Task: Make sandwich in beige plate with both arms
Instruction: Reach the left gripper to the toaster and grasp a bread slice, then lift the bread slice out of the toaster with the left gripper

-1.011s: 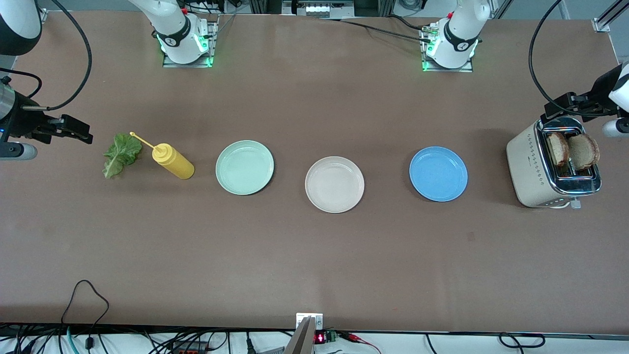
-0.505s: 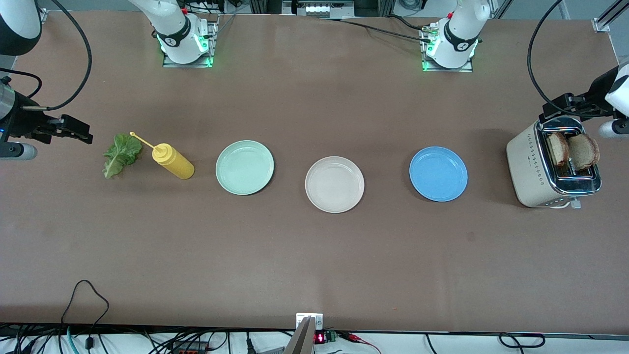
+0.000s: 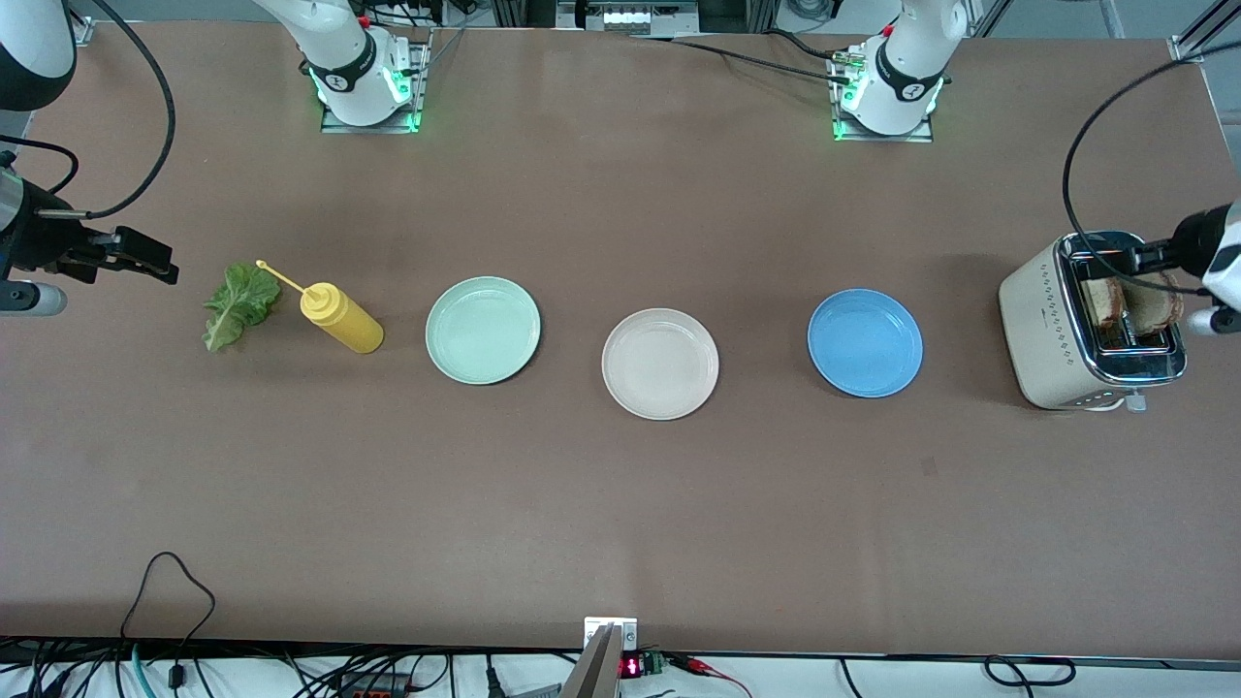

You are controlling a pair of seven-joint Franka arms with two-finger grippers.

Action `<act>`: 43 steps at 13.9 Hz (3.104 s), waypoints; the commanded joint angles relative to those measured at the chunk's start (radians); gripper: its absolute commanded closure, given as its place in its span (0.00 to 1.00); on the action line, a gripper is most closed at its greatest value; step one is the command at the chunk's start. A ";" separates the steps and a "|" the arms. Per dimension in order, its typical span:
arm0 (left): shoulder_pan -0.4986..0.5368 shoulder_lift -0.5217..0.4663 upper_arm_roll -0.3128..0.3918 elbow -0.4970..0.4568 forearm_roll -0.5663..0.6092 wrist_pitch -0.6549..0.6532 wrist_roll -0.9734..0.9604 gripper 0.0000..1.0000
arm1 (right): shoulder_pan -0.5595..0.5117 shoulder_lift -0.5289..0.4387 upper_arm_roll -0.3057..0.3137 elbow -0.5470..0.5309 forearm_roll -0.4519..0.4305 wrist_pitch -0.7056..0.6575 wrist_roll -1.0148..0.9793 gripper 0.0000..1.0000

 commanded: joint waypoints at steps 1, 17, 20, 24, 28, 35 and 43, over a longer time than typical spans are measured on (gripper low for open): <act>0.021 0.074 -0.007 0.018 0.067 0.055 0.047 0.00 | -0.007 0.009 0.001 0.017 0.021 -0.005 0.005 0.00; 0.109 0.152 -0.009 -0.041 0.056 0.074 0.139 0.39 | -0.014 0.010 0.001 0.017 0.021 -0.003 0.004 0.00; 0.107 0.152 -0.009 -0.041 0.056 0.056 0.136 0.70 | -0.030 0.018 0.001 0.018 0.023 -0.003 0.014 0.00; 0.107 0.149 -0.009 -0.022 0.058 0.039 0.151 0.92 | -0.037 0.024 0.001 0.018 0.026 -0.003 0.016 0.00; 0.104 0.145 -0.009 0.141 0.062 -0.106 0.203 0.95 | -0.040 0.035 0.001 0.020 0.029 -0.003 0.016 0.00; -0.076 0.138 -0.026 0.392 0.067 -0.469 0.174 0.97 | -0.039 0.055 0.001 0.021 0.026 -0.005 0.001 0.00; -0.551 0.232 -0.018 0.425 -0.221 -0.424 -0.257 0.99 | -0.082 0.105 0.001 0.009 0.078 -0.048 -0.180 0.00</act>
